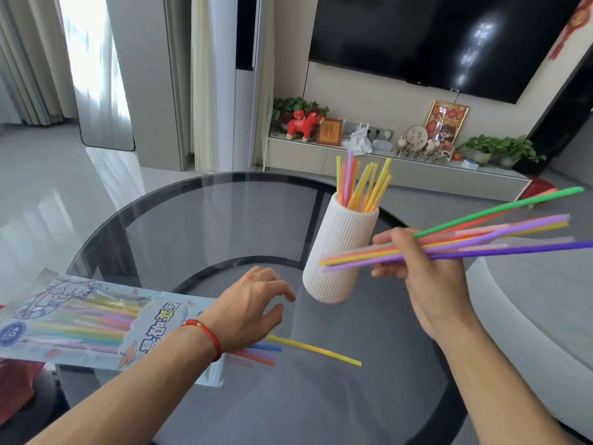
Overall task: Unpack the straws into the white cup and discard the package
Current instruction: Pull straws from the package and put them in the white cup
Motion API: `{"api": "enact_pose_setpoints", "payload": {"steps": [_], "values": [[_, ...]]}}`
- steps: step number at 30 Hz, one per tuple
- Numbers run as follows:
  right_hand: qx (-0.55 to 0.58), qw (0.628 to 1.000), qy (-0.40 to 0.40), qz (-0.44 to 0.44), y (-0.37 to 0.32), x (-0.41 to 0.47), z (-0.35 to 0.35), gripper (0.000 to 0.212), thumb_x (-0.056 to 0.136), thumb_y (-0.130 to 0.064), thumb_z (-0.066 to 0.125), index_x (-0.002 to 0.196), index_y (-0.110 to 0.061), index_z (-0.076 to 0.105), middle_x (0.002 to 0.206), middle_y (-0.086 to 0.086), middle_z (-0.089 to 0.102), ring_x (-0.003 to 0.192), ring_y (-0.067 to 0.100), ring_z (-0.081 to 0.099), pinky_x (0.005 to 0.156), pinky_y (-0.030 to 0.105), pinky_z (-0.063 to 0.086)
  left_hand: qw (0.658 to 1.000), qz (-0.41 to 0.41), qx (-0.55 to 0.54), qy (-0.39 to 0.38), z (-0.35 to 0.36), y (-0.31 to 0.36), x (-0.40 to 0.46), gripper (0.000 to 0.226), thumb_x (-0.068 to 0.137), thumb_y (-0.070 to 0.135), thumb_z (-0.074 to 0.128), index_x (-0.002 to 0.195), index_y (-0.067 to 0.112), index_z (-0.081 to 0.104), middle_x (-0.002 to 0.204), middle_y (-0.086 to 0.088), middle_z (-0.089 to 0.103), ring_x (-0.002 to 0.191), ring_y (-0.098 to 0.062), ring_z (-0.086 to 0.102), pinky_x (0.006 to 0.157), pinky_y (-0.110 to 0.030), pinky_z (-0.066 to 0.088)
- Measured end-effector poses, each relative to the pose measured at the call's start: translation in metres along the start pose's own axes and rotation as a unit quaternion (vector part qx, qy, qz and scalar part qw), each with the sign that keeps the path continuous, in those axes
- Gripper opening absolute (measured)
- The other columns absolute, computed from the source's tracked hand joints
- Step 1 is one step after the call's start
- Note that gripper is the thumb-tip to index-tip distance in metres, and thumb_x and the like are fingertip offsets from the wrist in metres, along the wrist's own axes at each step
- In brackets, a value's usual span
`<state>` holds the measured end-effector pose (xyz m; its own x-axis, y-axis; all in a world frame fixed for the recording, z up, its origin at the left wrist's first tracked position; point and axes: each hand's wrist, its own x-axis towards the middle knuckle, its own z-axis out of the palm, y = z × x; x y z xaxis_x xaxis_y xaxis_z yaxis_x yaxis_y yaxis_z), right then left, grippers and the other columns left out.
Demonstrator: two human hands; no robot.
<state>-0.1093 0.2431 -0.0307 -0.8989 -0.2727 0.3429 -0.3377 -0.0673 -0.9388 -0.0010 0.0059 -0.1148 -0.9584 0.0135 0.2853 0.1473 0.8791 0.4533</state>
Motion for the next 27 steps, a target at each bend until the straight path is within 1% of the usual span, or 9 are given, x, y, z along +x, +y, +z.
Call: {"api": "enact_pose_setpoints", "payload": {"steps": [4, 7, 11, 13, 15, 20, 23, 25, 27], "values": [[0.071, 0.991, 0.091, -0.066, -0.039, 0.035, 0.001, 0.027, 0.094, -0.02, 0.067, 0.072, -0.019, 0.082, 0.081, 0.002, 0.081, 0.065, 0.021, 0.076, 0.055, 0.027, 0.062, 1.0, 0.004, 0.002, 0.015, 0.0, 0.0, -0.001, 0.028, 0.092, 0.019, 0.058, 0.116, 0.028, 0.069, 0.111, 0.007, 0.06, 0.106, -0.012, 0.047, 0.092, -0.023, 0.041], [-0.028, 0.987, 0.125, -0.094, -0.052, 0.057, 0.005, 0.027, 0.092, -0.022, 0.067, 0.069, -0.025, 0.081, 0.076, -0.002, 0.082, 0.057, 0.019, 0.076, 0.054, 0.03, 0.065, 1.0, 0.0, 0.002, 0.01, 0.0, -0.001, -0.002, 0.028, 0.093, 0.022, 0.056, 0.117, 0.031, 0.068, 0.113, 0.008, 0.059, 0.109, -0.013, 0.047, 0.095, -0.028, 0.044], [-0.187, 0.974, 0.107, -0.072, -0.055, 0.082, 0.013, 0.021, 0.089, -0.025, 0.066, 0.079, -0.012, 0.079, 0.066, 0.003, 0.08, 0.048, 0.018, 0.074, 0.051, 0.03, 0.063, 1.0, -0.004, 0.003, 0.005, -0.002, -0.002, -0.001, 0.028, 0.094, 0.023, 0.054, 0.118, 0.032, 0.066, 0.116, 0.01, 0.059, 0.112, -0.011, 0.046, 0.096, -0.026, 0.043], [-0.265, 0.959, 0.081, -0.055, -0.053, 0.089, 0.02, 0.025, 0.084, -0.03, 0.066, 0.073, -0.009, 0.075, 0.057, 0.003, 0.074, 0.041, 0.015, 0.067, 0.05, 0.028, 0.057, 1.0, -0.004, 0.0, 0.007, -0.003, -0.003, -0.001, 0.029, 0.093, 0.022, 0.055, 0.118, 0.032, 0.066, 0.116, 0.009, 0.06, 0.112, -0.012, 0.047, 0.097, -0.027, 0.043], [-0.311, 0.947, 0.07, -0.044, -0.05, 0.093, 0.027, 0.032, 0.081, -0.036, 0.071, 0.07, -0.007, 0.069, 0.055, 0.0, 0.068, 0.047, 0.013, 0.063, 0.053, 0.027, 0.05, 1.0, -0.006, 0.002, 0.009, -0.003, -0.004, -0.001, 0.029, 0.093, 0.023, 0.055, 0.118, 0.032, 0.066, 0.116, 0.01, 0.059, 0.112, -0.011, 0.046, 0.097, -0.028, 0.043], [-0.241, 0.969, 0.053, -0.032, -0.05, 0.092, 0.031, 0.032, 0.074, -0.049, 0.079, 0.082, -0.018, 0.079, 0.073, 0.0, 0.08, 0.074, 0.016, 0.078, 0.075, 0.043, 0.066, 1.0, -0.011, 0.009, 0.001, -0.005, -0.005, -0.001, 0.029, 0.095, 0.026, 0.051, 0.121, 0.035, 0.063, 0.12, 0.012, 0.057, 0.116, -0.01, 0.043, 0.099, -0.03, 0.043], [-0.264, 0.958, 0.073, -0.09, -0.056, 0.091, 0.031, 0.034, 0.08, -0.047, 0.084, 0.097, -0.018, 0.074, 0.077, -0.003, 0.075, 0.068, 0.002, 0.071, 0.065, 0.029, 0.057, 1.0, -0.016, 0.017, -0.005, -0.006, -0.006, -0.001, 0.029, 0.097, 0.028, 0.051, 0.123, 0.036, 0.062, 0.123, 0.011, 0.057, 0.118, -0.01, 0.043, 0.1, -0.031, 0.044], [-0.288, 0.947, 0.081, -0.114, -0.058, 0.091, 0.03, 0.038, 0.083, -0.046, 0.085, 0.105, -0.02, 0.068, 0.089, -0.006, 0.069, 0.078, 0.008, 0.066, 0.065, 0.025, 0.049, 1.0, -0.018, 0.018, -0.007, -0.006, -0.006, 0.0, 0.029, 0.097, 0.029, 0.052, 0.124, 0.036, 0.061, 0.124, 0.012, 0.057, 0.119, -0.01, 0.043, 0.101, -0.03, 0.044], [-0.303, 0.941, 0.083, -0.126, -0.06, 0.092, 0.03, 0.05, 0.085, -0.045, 0.084, 0.124, -0.024, 0.061, 0.112, -0.003, 0.066, 0.094, 0.013, 0.061, 0.07, 0.02, 0.047, 1.0, -0.019, 0.019, -0.008, -0.005, -0.006, 0.0, 0.03, 0.097, 0.028, 0.052, 0.124, 0.036, 0.061, 0.125, 0.011, 0.057, 0.119, -0.01, 0.043, 0.101, -0.03, 0.043]]}}
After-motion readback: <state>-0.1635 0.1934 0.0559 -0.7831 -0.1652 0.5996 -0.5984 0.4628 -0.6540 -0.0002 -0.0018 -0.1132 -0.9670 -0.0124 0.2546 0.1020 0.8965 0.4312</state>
